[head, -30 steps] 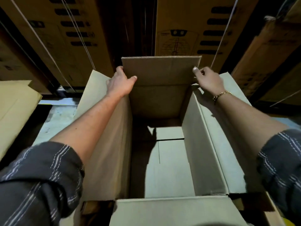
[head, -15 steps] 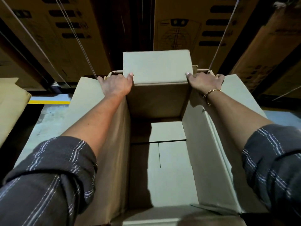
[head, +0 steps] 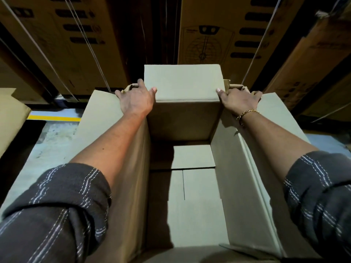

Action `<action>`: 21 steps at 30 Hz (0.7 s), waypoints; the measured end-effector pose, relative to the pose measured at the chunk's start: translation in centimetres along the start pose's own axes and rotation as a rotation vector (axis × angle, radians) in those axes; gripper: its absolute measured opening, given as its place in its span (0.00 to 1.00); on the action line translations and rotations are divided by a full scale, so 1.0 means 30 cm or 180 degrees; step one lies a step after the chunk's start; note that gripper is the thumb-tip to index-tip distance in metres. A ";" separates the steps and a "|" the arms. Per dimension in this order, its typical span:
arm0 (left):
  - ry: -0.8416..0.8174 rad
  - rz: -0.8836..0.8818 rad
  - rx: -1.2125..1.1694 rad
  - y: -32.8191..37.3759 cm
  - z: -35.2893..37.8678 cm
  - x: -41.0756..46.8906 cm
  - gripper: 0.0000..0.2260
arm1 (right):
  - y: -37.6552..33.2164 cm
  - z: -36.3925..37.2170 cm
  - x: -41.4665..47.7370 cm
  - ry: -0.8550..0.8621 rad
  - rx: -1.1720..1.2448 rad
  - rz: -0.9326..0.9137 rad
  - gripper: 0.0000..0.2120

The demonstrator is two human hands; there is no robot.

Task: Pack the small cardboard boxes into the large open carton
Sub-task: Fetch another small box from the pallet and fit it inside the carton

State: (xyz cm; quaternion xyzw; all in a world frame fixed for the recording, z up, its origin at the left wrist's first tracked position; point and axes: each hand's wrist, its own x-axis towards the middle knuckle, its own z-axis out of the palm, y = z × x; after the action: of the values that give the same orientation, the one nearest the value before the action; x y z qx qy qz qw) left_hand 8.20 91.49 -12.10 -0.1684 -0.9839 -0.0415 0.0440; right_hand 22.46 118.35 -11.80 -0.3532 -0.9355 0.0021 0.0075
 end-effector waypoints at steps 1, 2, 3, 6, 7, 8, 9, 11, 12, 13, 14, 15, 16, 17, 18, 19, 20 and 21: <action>0.0013 0.0064 -0.0018 0.000 -0.005 -0.005 0.28 | 0.001 -0.002 -0.001 -0.0003 0.0024 -0.0014 0.32; 0.0001 0.0138 -0.0024 0.000 -0.010 -0.009 0.27 | 0.004 -0.005 -0.002 -0.0023 0.0081 -0.0027 0.31; -0.0040 0.0216 -0.0008 0.000 -0.014 -0.016 0.26 | 0.007 -0.010 -0.007 -0.0063 0.0151 -0.0039 0.29; -0.0187 0.0348 0.0128 -0.007 -0.027 -0.036 0.26 | 0.028 -0.029 -0.035 -0.0002 0.0150 -0.0209 0.23; -0.0210 0.0373 0.0192 -0.011 -0.031 -0.042 0.26 | 0.037 -0.037 -0.054 0.0079 0.0091 -0.0287 0.24; -0.0216 0.0409 0.0261 -0.015 -0.037 -0.052 0.27 | 0.046 -0.046 -0.080 0.0139 0.0039 -0.0360 0.26; -0.0206 0.0459 0.0337 -0.021 -0.045 -0.066 0.27 | 0.055 -0.057 -0.108 0.0171 -0.0011 -0.0426 0.28; -0.0135 0.0578 0.0486 -0.035 -0.067 -0.103 0.29 | 0.080 -0.077 -0.165 0.0185 -0.0125 -0.0545 0.28; -0.0098 0.0619 0.0527 -0.042 -0.079 -0.124 0.30 | 0.094 -0.087 -0.192 0.0179 -0.0171 -0.0581 0.28; -0.0071 0.0641 0.0542 -0.048 -0.091 -0.147 0.31 | 0.107 -0.097 -0.221 0.0171 -0.0217 -0.0607 0.29; -0.0073 0.0638 0.0552 -0.053 -0.100 -0.171 0.32 | 0.120 -0.106 -0.251 0.0154 -0.0270 -0.0631 0.30; -0.0104 0.0622 0.0573 -0.059 -0.109 -0.198 0.33 | 0.130 -0.114 -0.285 0.0140 -0.0324 -0.0653 0.32; -0.0142 0.0610 0.0611 -0.065 -0.119 -0.230 0.34 | 0.139 -0.121 -0.320 0.0131 -0.0364 -0.0662 0.33; -0.0175 0.0606 0.0659 -0.071 -0.126 -0.268 0.34 | 0.149 -0.127 -0.360 0.0114 -0.0386 -0.0656 0.34; -0.0196 0.0607 0.0706 -0.079 -0.134 -0.310 0.35 | 0.158 -0.133 -0.402 0.0084 -0.0390 -0.0636 0.35; -0.0210 0.0607 0.0745 -0.089 -0.142 -0.356 0.35 | 0.168 -0.139 -0.444 0.0047 -0.0386 -0.0611 0.35; -0.0211 0.0609 0.0780 -0.100 -0.151 -0.408 0.35 | 0.179 -0.143 -0.490 0.0020 -0.0381 -0.0591 0.36; -0.0200 0.0626 0.0815 -0.111 -0.160 -0.460 0.35 | 0.192 -0.148 -0.536 0.0010 -0.0381 -0.0583 0.37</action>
State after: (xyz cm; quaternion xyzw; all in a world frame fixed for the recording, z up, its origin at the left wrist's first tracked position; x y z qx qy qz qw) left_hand 20.39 83.37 -8.94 -0.2580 -0.9608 0.0941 0.0381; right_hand 38.41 112.03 -7.60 -0.2661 -0.9623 -0.0551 -0.0121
